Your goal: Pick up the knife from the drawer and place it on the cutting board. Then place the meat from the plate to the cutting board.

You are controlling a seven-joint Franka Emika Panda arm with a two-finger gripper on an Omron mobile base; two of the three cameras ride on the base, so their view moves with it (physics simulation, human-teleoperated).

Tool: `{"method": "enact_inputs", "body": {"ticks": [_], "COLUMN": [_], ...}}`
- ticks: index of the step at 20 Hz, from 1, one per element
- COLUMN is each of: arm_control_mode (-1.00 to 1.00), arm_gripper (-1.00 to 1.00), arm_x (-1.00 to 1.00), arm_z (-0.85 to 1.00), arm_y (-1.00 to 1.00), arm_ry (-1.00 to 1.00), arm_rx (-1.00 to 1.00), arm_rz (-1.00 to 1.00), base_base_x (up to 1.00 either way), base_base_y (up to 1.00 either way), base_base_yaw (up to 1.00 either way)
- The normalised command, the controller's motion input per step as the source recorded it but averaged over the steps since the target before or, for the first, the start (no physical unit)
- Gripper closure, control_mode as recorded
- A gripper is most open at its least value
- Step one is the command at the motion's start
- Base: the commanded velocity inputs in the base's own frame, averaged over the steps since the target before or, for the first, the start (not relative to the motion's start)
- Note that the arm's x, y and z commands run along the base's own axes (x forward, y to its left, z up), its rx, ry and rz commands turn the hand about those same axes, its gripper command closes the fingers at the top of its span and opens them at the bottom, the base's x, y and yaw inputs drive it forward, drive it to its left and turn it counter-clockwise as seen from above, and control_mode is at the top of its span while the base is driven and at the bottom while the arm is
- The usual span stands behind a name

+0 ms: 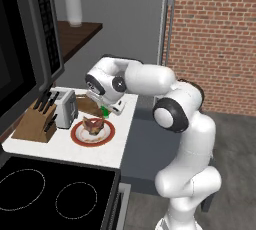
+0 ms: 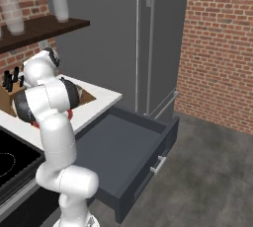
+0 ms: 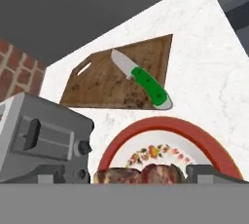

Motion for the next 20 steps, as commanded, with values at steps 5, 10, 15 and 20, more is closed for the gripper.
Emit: {"method": "enact_inputs", "body": {"ticks": [5,10,15,20], "arm_control_mode": [-1.00,-1.00,-1.00,-1.00], "arm_gripper": [-1.00,-1.00,-1.00,-1.00], "arm_x": [-0.74,-0.29,-0.06,0.02], "arm_z": [0.94,1.00,1.00,0.97], "arm_y": [-0.07,-0.35,-0.58,-0.88], "arm_ry": [0.55,0.44,0.48,0.52], "arm_rx": [0.00,0.00,0.00,0.00], "arm_rz": [-0.03,-0.06,-0.08,-0.08], "base_base_x": [0.00,0.00,0.00,0.00], "base_base_y": [0.00,0.00,0.00,0.00], "base_base_yaw": [0.00,0.00,0.00,0.00]}}
